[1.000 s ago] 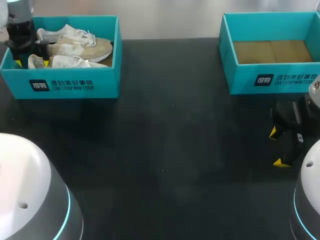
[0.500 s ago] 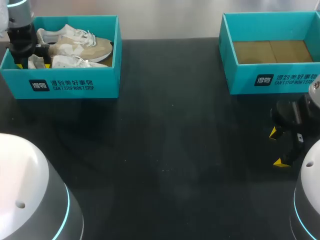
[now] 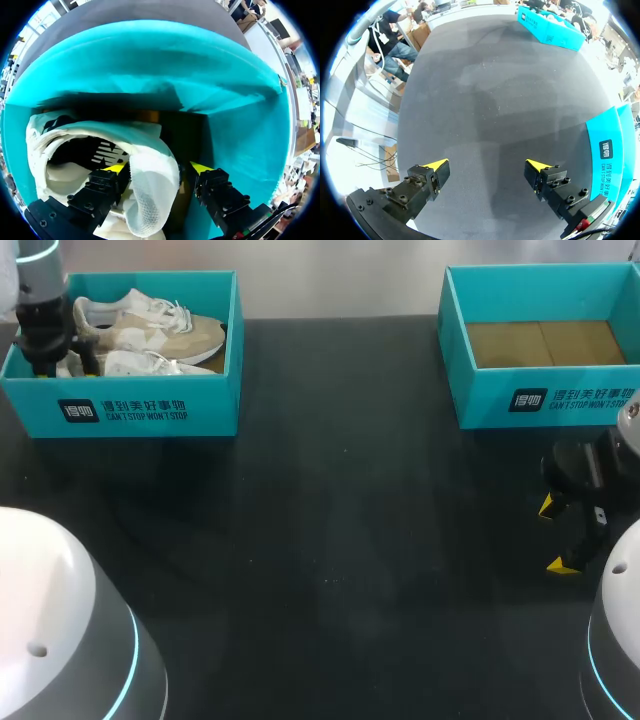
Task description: Take the shoe out of the shoebox, open the shoe tongue, remove and reinsert the insole, then place the shoe into the shoebox
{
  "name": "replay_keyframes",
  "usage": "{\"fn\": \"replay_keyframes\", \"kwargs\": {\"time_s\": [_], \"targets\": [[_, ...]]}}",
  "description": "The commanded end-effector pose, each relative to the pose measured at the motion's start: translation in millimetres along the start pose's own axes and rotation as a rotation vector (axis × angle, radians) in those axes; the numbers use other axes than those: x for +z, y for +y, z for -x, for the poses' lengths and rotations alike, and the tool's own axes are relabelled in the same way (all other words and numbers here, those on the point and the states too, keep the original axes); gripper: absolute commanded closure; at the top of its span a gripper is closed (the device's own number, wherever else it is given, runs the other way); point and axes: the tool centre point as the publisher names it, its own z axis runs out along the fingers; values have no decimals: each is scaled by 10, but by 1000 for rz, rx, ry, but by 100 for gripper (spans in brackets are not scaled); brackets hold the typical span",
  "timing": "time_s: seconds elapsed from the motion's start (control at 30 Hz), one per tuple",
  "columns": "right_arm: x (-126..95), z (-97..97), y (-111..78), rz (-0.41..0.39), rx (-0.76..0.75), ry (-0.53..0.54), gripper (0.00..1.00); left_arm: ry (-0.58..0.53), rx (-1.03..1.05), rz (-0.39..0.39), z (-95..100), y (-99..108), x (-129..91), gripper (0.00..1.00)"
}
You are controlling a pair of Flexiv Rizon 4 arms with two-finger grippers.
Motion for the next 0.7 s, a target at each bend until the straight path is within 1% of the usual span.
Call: {"fn": "replay_keyframes", "kwargs": {"time_s": [0.03, 0.1, 0.23, 0.3, 0.4, 0.47, 0.5, 0.53, 0.57, 0.7], "targets": [[7, -10, -3, -1, 0, -3, 0, 1, 0, -6, -4, 23, 38, 27], [7, -10, -3, -1, 0, -3, 0, 0, -2, -8, -10, 24, 47, 26], [7, -10, -3, -1, 0, -3, 0, -1, -5, -12, -20, 23, 61, 29], [7, -10, -3, -1, 0, -3, 0, 0, -7, -14, -21, 16, 76, 36], [7, -10, -3, -1, 0, -3, 0, 6, -5, -20, -12, 11, 105, 43], [7, -10, -3, -1, 0, -3, 0, 11, -1, -20, -5, -1, 116, 54], [7, -10, -3, -1, 0, -3, 0, 13, 0, -20, -3, -4, 118, 62], [7, -10, -3, -1, 0, -3, 0, 14, 0, -20, -3, -4, 119, 77], [7, -10, -3, -1, 0, -3, 0, 15, 1, -20, -3, -4, 120, 100], [7, -10, -3, -1, 0, -3, 0, 18, 3, -20, -15, -9, 113, 100]]}}
